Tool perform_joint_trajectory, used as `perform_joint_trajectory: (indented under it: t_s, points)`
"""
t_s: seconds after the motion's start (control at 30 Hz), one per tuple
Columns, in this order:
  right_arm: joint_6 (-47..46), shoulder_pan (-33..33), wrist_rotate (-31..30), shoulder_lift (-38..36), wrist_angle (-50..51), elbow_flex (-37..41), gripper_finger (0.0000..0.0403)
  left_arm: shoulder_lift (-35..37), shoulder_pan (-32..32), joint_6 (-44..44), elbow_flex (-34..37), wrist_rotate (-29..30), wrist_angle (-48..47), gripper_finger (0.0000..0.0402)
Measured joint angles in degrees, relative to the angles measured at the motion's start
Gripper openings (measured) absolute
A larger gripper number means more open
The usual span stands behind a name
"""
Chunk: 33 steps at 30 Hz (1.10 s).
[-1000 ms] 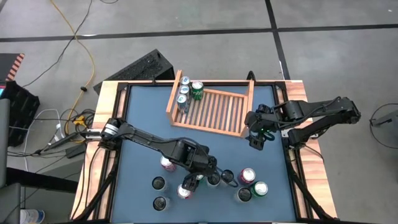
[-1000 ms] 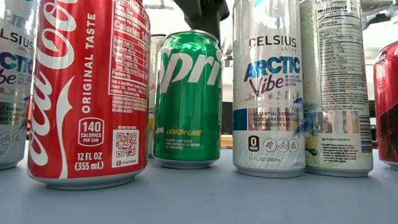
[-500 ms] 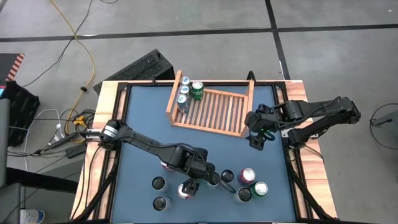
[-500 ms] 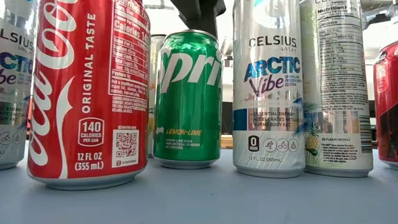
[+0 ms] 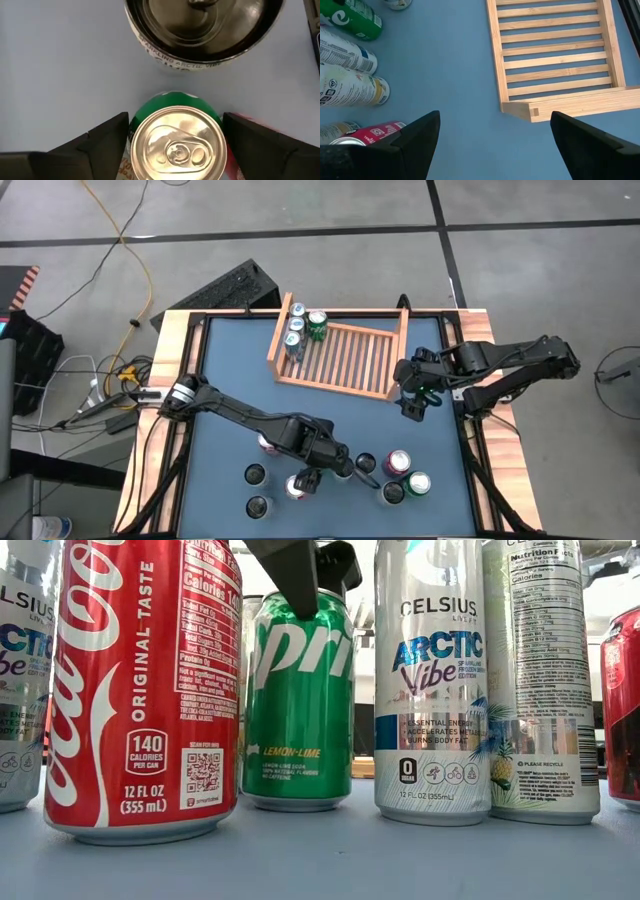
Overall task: Place canned beverage on shelf
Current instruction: Put the green soda can on the shelf
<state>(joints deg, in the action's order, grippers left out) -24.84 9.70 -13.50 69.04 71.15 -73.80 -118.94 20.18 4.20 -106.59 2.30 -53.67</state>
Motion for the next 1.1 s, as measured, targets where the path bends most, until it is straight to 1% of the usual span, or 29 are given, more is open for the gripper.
perform_joint_trajectory:
  t_s: [0.27,0.53,0.67,0.77,0.87,1.0,1.1]
  points:
    - [1.13,0.01,-0.02,0.00,0.03,0.00,0.0366,-0.17,-0.49,2.54,-0.11,-1.08,-1.39,0.0252]
    - [1.36,-0.01,-0.02,0.00,0.03,0.00,0.0366,0.05,-1.03,1.68,-2.81,-0.47,-4.71,0.0192]
    - [1.36,-0.01,-0.04,0.01,0.03,0.00,0.0366,0.05,-1.07,1.07,-3.23,0.33,-6.31,0.0176]
    - [1.36,-0.01,-0.04,0.00,0.01,0.00,0.0366,0.05,-1.09,0.96,-3.03,-0.31,-4.94,0.0180]
    - [1.36,-0.01,-0.04,0.00,0.01,0.00,0.0366,0.05,-1.09,-0.22,-3.02,-2.03,-3.94,0.0196]
    - [1.36,-0.03,-0.04,0.00,0.01,0.00,0.0366,0.05,-1.07,-1.47,-3.02,-2.23,-3.49,0.0236]
    - [1.36,-0.03,-0.04,0.00,0.01,0.00,0.0366,0.05,-1.07,-0.51,-3.92,-2.14,-4.54,0.0274]
